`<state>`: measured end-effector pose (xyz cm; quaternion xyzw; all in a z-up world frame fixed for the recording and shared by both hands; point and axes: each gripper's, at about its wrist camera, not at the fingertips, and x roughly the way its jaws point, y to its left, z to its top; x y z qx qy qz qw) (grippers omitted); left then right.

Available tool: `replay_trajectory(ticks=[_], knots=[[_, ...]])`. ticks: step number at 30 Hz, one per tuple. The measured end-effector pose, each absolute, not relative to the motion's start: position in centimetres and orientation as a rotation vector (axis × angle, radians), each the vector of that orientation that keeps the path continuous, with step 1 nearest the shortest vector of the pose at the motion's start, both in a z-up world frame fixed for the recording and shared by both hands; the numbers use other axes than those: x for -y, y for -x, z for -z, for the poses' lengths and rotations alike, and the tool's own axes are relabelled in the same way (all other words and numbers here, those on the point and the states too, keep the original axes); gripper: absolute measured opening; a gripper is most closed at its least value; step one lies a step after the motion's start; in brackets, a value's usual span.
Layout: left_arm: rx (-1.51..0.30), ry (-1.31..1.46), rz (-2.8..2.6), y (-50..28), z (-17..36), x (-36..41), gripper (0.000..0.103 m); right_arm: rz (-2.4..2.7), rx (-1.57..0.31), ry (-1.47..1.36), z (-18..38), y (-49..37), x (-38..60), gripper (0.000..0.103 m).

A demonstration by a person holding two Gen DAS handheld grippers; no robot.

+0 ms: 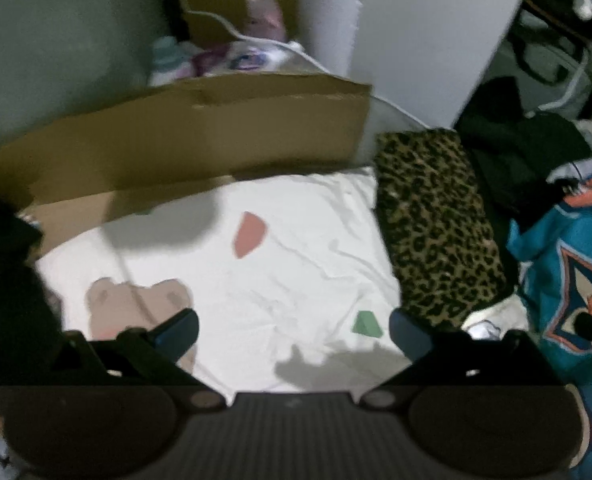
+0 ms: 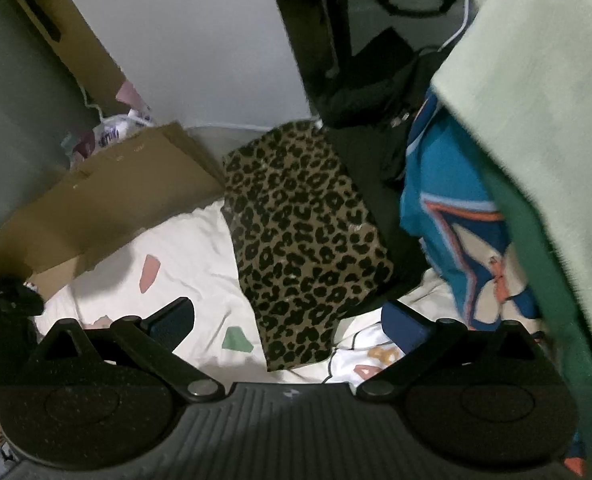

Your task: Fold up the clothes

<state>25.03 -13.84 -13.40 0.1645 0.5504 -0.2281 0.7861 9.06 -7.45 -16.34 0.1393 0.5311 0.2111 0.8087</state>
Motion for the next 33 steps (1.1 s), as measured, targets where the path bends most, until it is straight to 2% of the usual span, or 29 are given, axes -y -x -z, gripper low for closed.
replay_trajectory(ticks=[13,29,33], knots=[[-1.215,-0.335,0.485,-24.6,6.2,8.7,0.102,-0.37,-1.148,-0.356,10.3,-7.3,11.2,0.103],[-1.116,-0.276,0.439,-21.3,-2.4,-1.0,0.102,-0.453,-1.048,-0.347,0.9,-3.1,11.3,0.103],[-1.1,-0.261,0.402,-20.0,-3.5,-3.9,0.102,-0.451,-1.046,-0.356,0.2,-2.0,11.7,0.103]])
